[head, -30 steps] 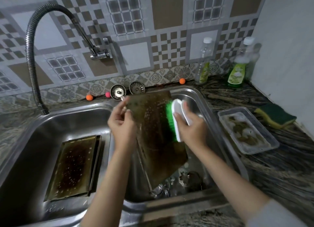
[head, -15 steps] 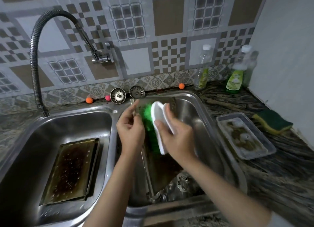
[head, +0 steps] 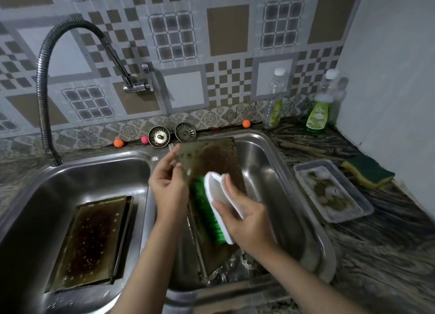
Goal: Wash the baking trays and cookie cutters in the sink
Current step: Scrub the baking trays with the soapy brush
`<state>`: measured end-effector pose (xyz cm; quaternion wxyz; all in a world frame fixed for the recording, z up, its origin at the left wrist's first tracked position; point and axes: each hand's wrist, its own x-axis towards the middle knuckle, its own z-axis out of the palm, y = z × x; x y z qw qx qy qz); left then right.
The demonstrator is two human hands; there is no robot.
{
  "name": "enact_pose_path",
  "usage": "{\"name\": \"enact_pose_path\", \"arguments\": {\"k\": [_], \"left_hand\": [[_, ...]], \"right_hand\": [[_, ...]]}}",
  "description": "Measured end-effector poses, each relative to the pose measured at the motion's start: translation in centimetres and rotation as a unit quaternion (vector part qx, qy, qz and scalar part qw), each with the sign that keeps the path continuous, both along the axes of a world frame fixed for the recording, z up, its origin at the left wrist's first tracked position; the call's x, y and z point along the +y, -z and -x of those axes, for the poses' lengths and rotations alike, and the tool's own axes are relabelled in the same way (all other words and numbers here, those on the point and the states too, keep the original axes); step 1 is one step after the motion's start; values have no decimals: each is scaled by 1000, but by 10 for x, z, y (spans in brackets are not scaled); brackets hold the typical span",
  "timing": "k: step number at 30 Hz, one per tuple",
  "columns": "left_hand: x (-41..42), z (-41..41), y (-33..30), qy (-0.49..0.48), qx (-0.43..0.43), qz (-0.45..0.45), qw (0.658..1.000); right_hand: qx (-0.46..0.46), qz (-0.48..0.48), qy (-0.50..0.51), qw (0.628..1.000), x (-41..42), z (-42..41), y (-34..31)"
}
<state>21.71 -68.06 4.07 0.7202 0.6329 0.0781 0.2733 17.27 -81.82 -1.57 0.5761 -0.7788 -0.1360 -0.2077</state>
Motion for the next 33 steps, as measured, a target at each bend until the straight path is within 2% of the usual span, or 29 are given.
{"name": "enact_pose_path", "arguments": {"k": [4,9,13,17,33], "left_hand": [[18,-2,5,-47,-19,40,998],[6,-1,12,-59,-7,97,994],[-7,-3,18,-69,7,103,992],[-11,2,21,-60,32,117,991],[-24,18,26,-81,75,107,988]], "right_hand": [[103,40,96,989,-66,-12,2],[162,84,185,966,-148,-41,-42],[217,173,230,933,-191,-56,-51],[261,227,220,912,-204,-57,-38],[280,243,199,907,-212,-65,-15]]}}
